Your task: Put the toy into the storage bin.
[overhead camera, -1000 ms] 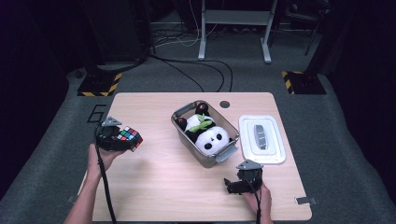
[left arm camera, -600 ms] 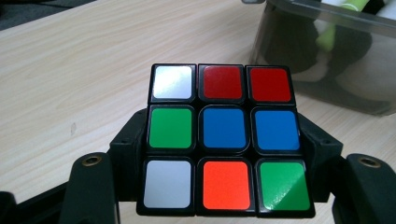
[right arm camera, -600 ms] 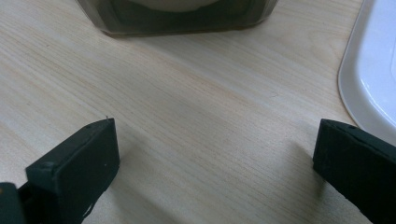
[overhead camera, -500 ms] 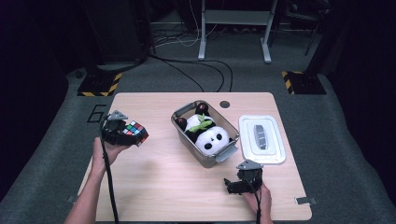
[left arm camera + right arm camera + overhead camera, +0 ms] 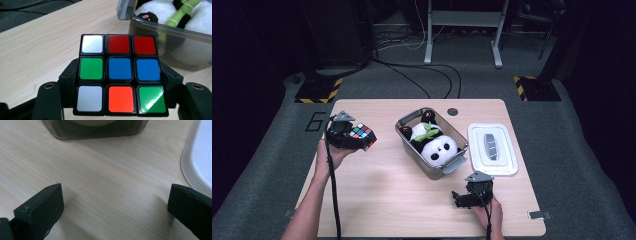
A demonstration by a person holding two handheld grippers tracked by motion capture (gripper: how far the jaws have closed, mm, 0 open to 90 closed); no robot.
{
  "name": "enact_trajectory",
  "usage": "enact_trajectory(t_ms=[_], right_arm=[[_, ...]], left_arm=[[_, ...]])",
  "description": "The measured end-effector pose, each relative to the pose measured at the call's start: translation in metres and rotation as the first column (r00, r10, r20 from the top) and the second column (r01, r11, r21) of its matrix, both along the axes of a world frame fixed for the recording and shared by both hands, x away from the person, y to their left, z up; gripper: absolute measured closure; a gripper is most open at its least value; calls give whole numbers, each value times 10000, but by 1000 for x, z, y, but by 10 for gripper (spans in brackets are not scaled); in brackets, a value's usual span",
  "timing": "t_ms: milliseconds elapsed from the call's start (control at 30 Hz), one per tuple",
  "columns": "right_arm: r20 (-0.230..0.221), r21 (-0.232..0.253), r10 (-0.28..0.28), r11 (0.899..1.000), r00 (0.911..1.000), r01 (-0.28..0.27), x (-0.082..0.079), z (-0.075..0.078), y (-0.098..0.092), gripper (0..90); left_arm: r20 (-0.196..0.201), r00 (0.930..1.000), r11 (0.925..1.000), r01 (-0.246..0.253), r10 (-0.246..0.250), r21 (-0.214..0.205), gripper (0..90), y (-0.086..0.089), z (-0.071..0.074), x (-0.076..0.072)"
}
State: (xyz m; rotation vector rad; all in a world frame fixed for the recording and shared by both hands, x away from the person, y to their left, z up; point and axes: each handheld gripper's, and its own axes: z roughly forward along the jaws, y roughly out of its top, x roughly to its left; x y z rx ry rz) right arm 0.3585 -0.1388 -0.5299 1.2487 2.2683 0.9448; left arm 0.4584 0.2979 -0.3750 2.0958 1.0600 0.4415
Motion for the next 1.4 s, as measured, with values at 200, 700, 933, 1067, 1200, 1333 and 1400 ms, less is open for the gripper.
enact_trajectory(t_ms=[200,700,933,1067,1200,1333,1400], right_arm=[[8,3,-1,10000,10000,1,0,0,0,0],[3,8,15,10000,10000,-15,0,0,0,0],[7,3,-4,10000,10000,4,0,0,0,0],[1,12,5,10000,10000,-5,0,0,0,0],[9,3,0,10000,10000,0,0,0,0,0],[0,14,5,10000,10000,-5,0,0,0,0],[9,4,-1,10000,10000,1,0,0,0,0]], left_arm=[[79,9999,9999,120,-120,-32,338,-9,6,6],[186,9987,9989,468,-467,-38,338,-32,23,27],[254,9976,9979,652,-651,-23,338,-44,31,36],[315,9968,9973,733,-731,-46,338,-52,34,40],[320,9959,9964,848,-846,-74,338,-62,37,45],[406,9946,9954,958,-954,-79,338,-72,39,49],[394,9939,9946,1032,-1027,-107,338,-76,40,51]])
